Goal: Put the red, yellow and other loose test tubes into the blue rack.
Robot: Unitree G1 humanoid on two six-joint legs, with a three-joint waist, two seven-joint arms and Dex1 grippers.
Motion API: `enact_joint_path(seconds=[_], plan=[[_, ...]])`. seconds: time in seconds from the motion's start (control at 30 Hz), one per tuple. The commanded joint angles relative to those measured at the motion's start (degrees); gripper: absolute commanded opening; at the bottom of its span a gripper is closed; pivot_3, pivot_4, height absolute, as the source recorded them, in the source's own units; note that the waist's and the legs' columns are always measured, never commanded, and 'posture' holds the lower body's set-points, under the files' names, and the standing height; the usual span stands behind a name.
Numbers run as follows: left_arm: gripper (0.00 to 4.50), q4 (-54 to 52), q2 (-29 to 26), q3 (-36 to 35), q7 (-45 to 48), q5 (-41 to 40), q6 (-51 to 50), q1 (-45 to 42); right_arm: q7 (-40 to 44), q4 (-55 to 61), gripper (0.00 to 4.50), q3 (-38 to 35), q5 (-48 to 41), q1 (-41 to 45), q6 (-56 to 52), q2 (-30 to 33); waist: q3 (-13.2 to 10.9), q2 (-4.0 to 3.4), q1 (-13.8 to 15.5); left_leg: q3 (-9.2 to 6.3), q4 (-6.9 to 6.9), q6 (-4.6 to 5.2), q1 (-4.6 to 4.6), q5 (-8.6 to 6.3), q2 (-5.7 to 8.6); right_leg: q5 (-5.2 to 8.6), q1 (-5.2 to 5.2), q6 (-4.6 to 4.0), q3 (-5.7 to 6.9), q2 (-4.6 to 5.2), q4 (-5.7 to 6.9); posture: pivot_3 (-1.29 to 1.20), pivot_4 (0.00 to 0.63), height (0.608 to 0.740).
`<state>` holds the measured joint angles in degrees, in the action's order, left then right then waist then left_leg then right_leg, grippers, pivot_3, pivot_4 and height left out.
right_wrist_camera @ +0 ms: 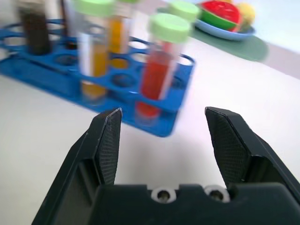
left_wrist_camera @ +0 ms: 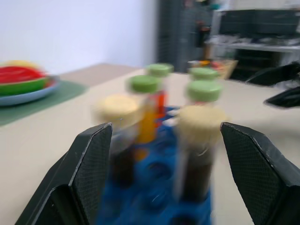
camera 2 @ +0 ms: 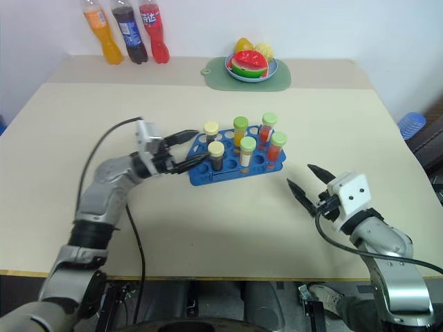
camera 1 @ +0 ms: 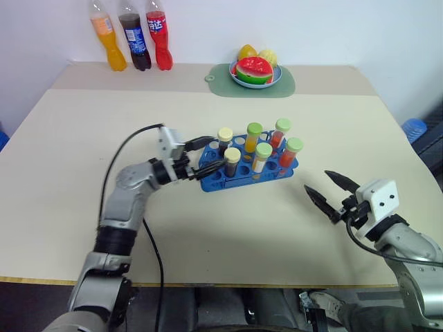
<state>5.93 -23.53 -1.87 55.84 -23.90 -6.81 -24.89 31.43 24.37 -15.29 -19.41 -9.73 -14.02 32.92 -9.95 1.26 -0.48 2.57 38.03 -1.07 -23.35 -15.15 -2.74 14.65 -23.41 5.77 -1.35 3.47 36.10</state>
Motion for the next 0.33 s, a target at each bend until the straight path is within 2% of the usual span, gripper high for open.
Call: enact_joint_path(seconds=[0.03, 0.1, 0.33], plan=[[3.79, -5.44, -4.32, -3.02, -0.10, 0.45, 0.45, 4.57, 1.39, -1.61, 3.12, -2.70, -1.06, -0.99, 1.82, -0.01, 0.00, -0.01, 0.04, 0.00, 0.00, 0.00, -0.01, 0.00, 0.01, 0.00, 0.00, 0.00, 0.01, 0.02, -0.01, 0.00, 0.150, 0.740], [3.79, -9.01, -8.33, -5.55, -0.55, -0.45, -2.61, 8.89, 2.38, -2.76, 3.12, -3.93, -0.93, -2.66, 2.61, 0.23, -0.01, -0.01, -0.14, 0.05, -0.02, 0.00, -0.01, -0.01, 0.02, 0.00, 0.00, 0.00, 0.00, 0.07, -0.03, 0.00, 0.150, 0.740], [3.79, -17.92, -15.28, -10.66, -1.46, -4.59, -10.43, 17.67, 3.69, -1.23, 3.12, -8.95, -3.53, -8.76, 3.30, -0.65, -0.01, -0.02, -0.05, 0.08, -0.01, 0.00, 0.01, -0.01, -0.01, 0.01, 0.00, -0.02, -0.01, 0.15, -0.02, 0.00, 0.150, 0.740]])
